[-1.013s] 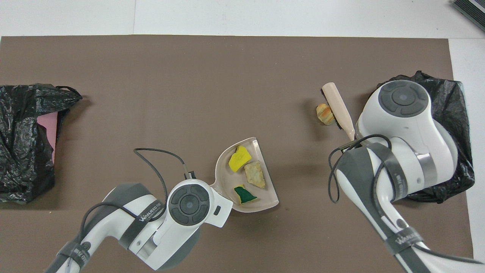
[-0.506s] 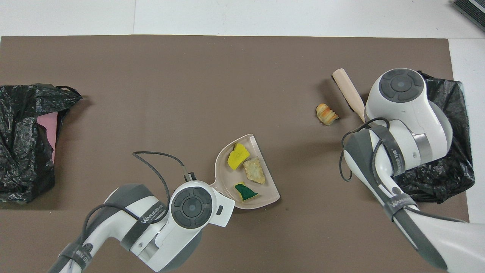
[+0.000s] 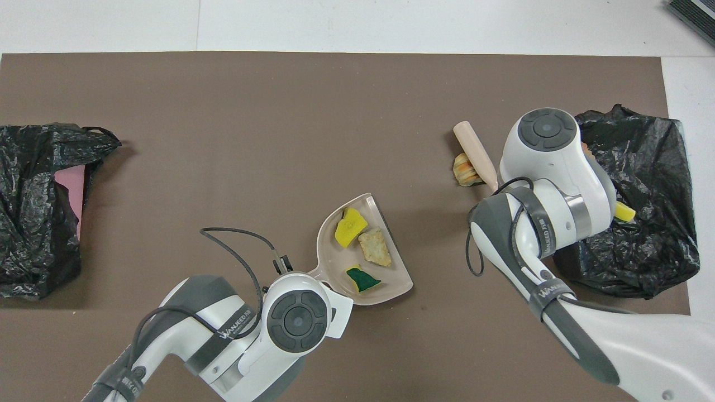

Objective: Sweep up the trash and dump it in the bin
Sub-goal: 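Sweep the bread crust into the dustpan with the right gripper's brush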

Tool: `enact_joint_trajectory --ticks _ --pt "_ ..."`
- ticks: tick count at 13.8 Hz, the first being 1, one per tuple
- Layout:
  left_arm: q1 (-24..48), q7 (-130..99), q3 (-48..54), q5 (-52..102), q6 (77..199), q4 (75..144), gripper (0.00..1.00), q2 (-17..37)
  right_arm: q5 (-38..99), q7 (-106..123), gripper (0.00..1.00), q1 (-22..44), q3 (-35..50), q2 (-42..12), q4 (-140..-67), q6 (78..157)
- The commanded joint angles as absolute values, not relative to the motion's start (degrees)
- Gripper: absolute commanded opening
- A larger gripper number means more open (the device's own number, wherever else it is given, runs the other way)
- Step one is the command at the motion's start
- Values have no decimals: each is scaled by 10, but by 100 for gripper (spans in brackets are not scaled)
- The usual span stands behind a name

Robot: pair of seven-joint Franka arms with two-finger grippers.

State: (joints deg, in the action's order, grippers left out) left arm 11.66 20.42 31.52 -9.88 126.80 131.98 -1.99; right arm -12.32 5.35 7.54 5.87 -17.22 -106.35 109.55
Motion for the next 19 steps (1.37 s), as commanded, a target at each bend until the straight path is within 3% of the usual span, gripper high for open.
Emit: enact_joint_trajectory --ticks 1,8,11,14,19 --pt "121 190 313 -112 1266 1325 0 -29 -51 51 0 91 62 -143 -1105 1078" --pt "116 194 312 -112 1252 1323 0 -20 80 19 0 206 62 -37 -1261 1078" --pt "114 195 313 -111 1263 1324 0 -16 107 -30 0 238 62 -32 -1249 1065" --pt "84 248 312 -107 1274 1325 0 -7 108 -43 0 236 61 -19 -1210 1008" --pt "56 297 304 -103 1284 1322 0 -9 138 -169 0 237 62 -11 -1195 980"
